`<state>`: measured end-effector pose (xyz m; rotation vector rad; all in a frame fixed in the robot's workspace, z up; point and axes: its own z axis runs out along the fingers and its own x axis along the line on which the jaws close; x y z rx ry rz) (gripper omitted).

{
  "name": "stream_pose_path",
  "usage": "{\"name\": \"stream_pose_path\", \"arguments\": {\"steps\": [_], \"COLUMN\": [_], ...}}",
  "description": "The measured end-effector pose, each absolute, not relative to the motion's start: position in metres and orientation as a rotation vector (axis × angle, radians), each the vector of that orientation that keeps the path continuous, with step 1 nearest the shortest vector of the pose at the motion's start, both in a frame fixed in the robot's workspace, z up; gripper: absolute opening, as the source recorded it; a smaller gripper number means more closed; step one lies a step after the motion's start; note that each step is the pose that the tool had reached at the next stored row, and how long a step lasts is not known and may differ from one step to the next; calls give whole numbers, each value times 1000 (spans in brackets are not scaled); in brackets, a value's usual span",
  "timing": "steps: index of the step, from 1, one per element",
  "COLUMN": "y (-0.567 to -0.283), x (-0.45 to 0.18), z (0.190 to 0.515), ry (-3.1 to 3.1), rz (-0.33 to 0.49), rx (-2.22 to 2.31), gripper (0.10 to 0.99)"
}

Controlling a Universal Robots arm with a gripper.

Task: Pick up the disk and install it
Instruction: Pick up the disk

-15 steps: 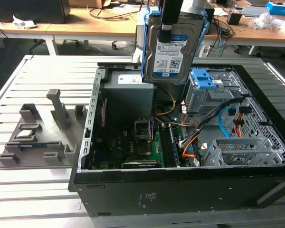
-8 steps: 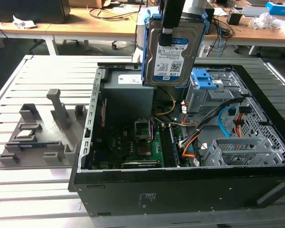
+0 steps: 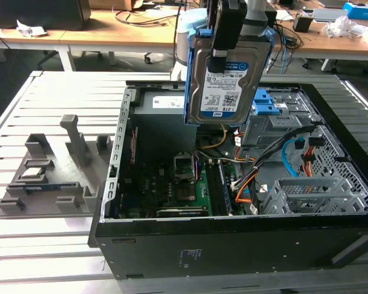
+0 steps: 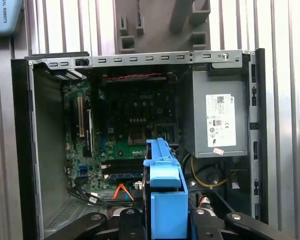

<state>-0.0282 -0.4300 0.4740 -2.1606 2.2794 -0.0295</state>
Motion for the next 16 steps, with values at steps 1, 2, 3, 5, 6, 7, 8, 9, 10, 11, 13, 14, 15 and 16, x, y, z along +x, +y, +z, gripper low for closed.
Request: {"name": "stream_pose_path", "arguments": {"steps": [1,2,3,5,6,7,8,9,10,11,13,14,15,16], "y": [-434,-439,-442,-449,-451,-453,-458,-461,-464,-466,-473,-476,-477,-481], "x": [-28,-28,-28,-28,-28,-28,-28,-28,-28,-28,-28,-28,-28,-28], "z": [474,474,474,473,473,473,473,473,473,473,472,472,472,472], "ry": [2279,2279,2279,2279,2279,2279,2279,2279,2279,2279,2279,2279,2279,2279], "rz": [-30,-29,-29,-29,-30,-30,-29,-29,-29,-29,-30,-30,-30,-30], "rx": [-2161,-2161,-2161,-2161,-2161,-2161,-2161,-2161,-2161,-2161,-2161,-2161,-2161,-2161], "gripper": [365,365,365,365,365,365,365,365,365,365,365,365,365,365]}}
